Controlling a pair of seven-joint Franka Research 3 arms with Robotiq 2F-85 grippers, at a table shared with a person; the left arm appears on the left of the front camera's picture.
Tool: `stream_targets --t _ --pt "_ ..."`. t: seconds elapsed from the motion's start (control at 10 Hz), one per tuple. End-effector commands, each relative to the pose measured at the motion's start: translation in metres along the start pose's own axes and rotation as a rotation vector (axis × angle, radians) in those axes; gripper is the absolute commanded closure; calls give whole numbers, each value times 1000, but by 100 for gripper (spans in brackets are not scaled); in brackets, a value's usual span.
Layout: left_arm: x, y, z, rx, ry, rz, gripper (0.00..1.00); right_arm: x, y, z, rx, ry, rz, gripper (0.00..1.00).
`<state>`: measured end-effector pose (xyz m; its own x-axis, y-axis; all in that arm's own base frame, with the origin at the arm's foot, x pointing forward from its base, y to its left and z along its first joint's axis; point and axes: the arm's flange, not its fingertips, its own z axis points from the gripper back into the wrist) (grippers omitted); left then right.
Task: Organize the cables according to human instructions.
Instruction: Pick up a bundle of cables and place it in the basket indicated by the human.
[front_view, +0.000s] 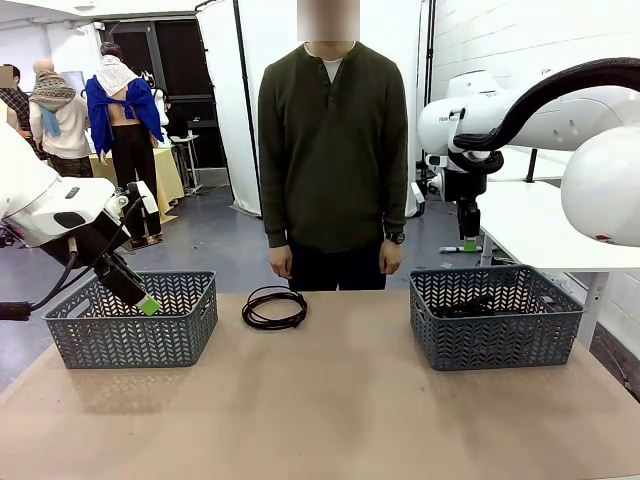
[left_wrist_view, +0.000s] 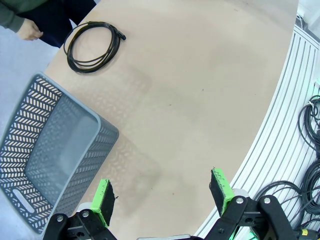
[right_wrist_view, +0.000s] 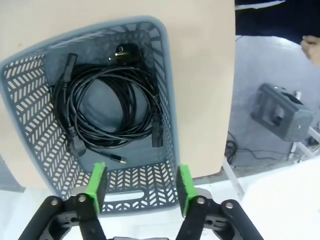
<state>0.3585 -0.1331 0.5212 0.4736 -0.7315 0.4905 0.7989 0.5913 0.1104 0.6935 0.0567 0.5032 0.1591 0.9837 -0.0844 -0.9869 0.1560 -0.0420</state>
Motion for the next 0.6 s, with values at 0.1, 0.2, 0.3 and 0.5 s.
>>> stream_targets --t 0.1,0.2,0.3,0.5 --pt "-1 2 -1 8 -7 -1 0 4 -5 5 10 -2 -22 0" --pt "-1 2 -1 8 -7 -1 0 4 -4 6 11 4 -26 0" --pt "-1 2 -1 8 -7 -1 0 3 -4 8 13 5 -26 0" --pt "-1 2 -1 8 -7 -1 0 2 -3 10 17 9 -19 0"
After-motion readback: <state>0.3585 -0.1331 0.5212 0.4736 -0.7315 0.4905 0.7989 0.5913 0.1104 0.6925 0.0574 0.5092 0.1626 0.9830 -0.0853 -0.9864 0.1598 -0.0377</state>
